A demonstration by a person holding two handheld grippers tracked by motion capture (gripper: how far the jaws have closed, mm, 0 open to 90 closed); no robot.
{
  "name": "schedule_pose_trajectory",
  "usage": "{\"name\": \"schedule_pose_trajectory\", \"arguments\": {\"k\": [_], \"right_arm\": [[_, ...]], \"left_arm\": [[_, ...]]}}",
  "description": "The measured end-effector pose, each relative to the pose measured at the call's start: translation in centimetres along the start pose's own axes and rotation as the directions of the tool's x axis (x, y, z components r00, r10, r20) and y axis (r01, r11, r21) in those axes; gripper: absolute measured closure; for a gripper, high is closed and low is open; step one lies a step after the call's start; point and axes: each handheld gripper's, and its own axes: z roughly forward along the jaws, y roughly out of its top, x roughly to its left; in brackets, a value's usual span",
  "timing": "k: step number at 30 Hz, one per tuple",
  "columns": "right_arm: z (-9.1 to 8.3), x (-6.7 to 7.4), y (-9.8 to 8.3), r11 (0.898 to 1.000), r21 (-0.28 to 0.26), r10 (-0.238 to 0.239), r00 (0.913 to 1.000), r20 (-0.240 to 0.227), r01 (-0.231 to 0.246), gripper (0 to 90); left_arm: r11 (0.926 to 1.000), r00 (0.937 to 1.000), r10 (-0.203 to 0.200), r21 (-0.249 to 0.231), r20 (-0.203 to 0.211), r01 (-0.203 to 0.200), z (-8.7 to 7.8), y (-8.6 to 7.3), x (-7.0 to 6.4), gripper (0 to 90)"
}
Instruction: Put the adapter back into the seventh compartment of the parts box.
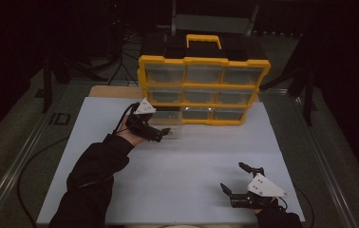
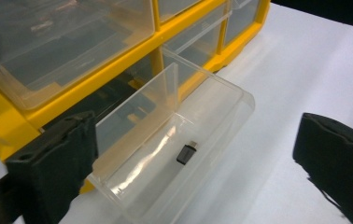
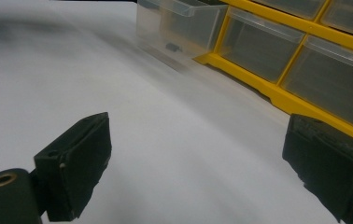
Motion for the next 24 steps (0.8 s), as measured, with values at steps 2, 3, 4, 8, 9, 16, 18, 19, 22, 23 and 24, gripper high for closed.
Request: {"name": "schedule_pose_trajectory", "arguments": {"k": [2,3,4,8,9,16,18,19,22,23,24], "right_arm": [[0.0,0.0,0.0,1.000,-0.001,0.001,1.0000,0.001,-0.001,8.0],[0.0,0.0,0.0,1.000,-0.001,0.001,1.0000,0.001,-0.001,8.0],[0.0,0.0,0.0,1.000,-0.001,0.001,1.0000,0.000,-0.001,8.0],[0.0,0.0,0.0,1.000,-0.002,0.000,1.0000,0.001,0.000,8.0],[0.0,0.0,0.0,1.000,-0.003,-0.001,1.0000,0.001,0.001,8.0],[0.0,0.0,0.1,1.000,-0.004,-0.006,1.0000,0.002,0.006,8.0],[-0.1,0.0,0.1,1.000,-0.003,-0.004,1.0000,0.003,0.004,8.0],[-0.1,0.0,0.1,1.000,-0.003,-0.004,1.0000,0.003,0.004,8.0],[-0.1,0.0,0.1,1.000,-0.003,-0.003,1.0000,0.003,0.003,8.0],[-0.1,0.0,0.1,1.000,-0.003,-0.003,1.0000,0.003,0.003,8.0],[-0.1,0.0,0.1,1.000,-0.003,-0.002,1.0000,0.003,0.002,8.0]], "left_arm": [[1.0000,1.0000,0.004,-0.002,-0.003,-0.004,-0.1,-0.1,-0.1,0.0],[1.0000,1.0000,0.005,-0.006,0.001,-0.005,-0.3,-0.2,-0.1,0.0],[0.9999,0.9999,0.002,-0.014,0.011,-0.002,-0.6,-0.4,-0.3,0.0],[1.0000,0.9998,0.006,-0.006,0.017,-0.006,-1.0,-0.9,-0.7,0.0],[0.9999,0.9998,0.010,-0.004,0.014,-0.010,-1.1,-1.0,-0.7,0.0],[0.9995,0.9995,0.016,-0.027,0.028,-0.016,-1.9,-1.8,-1.2,0.0],[0.9996,0.9995,0.016,-0.024,0.026,-0.015,-2.0,-1.8,-1.3,0.0],[0.9994,0.9997,0.017,-0.030,0.019,-0.016,-2.2,-2.0,-1.4,0.0],[0.9994,0.9993,0.019,-0.028,0.031,-0.018,-2.8,-2.5,-1.7,0.0],[0.9994,0.9993,0.019,-0.028,0.031,-0.018,-2.8,-2.5,-1.7,0.0],[0.9993,0.9993,0.022,-0.030,0.031,-0.021,-3.0,-2.8,-1.9,0.0]]}}
